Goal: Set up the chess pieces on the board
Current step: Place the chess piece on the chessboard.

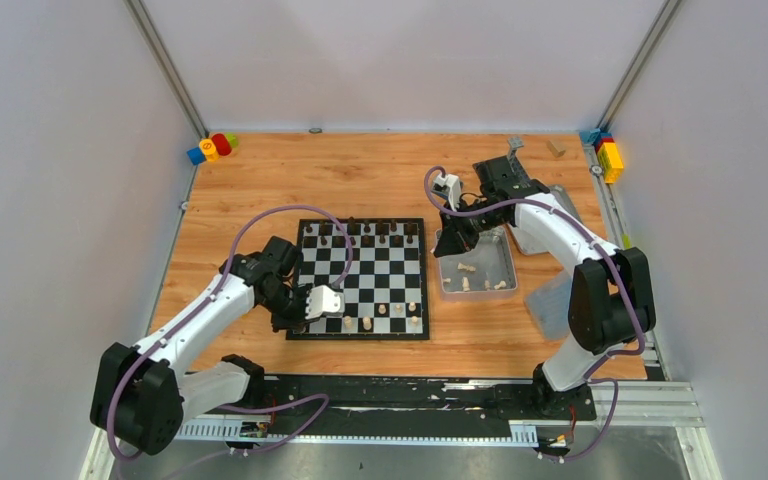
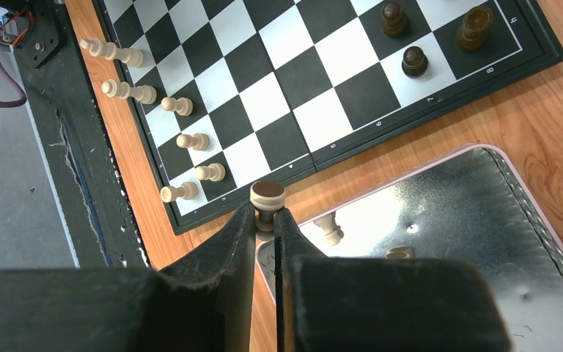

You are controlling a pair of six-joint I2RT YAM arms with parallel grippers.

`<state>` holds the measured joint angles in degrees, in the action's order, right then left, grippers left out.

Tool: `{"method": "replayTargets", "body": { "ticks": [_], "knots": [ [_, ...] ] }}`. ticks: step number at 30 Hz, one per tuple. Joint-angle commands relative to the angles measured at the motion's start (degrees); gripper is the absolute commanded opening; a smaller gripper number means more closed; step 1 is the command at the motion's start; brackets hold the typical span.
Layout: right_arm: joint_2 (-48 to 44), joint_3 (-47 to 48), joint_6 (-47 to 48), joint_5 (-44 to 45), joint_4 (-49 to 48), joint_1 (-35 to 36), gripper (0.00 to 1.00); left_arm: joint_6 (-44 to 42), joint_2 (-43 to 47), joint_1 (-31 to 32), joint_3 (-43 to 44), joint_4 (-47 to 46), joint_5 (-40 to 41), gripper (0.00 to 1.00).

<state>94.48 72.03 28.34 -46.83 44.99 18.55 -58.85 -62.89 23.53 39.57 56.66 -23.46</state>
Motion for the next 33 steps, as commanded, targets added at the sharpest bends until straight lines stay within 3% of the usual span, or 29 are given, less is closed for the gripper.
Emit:
{"method": "replayTargets", "body": {
  "ticks": [1,21,33],
  "knots": [
    [0.00,0.03,0.13,-0.68,-1.66,0.27,0.00,-1.25,-0.28,0.20,-0.52,-1.10,-0.79,0.13],
    [0.40,-0.05,0.05,-0.31,-1.56,0.75,0.00,-0.25,0.14,0.20,-1.21,-3.46,1.02,0.17],
    [0.75,0.10,0.11,-0.06,-1.38,0.97,0.00,0.18,3.01,0.20,-2.12,-3.19,0.96,0.43]
  ]
}}
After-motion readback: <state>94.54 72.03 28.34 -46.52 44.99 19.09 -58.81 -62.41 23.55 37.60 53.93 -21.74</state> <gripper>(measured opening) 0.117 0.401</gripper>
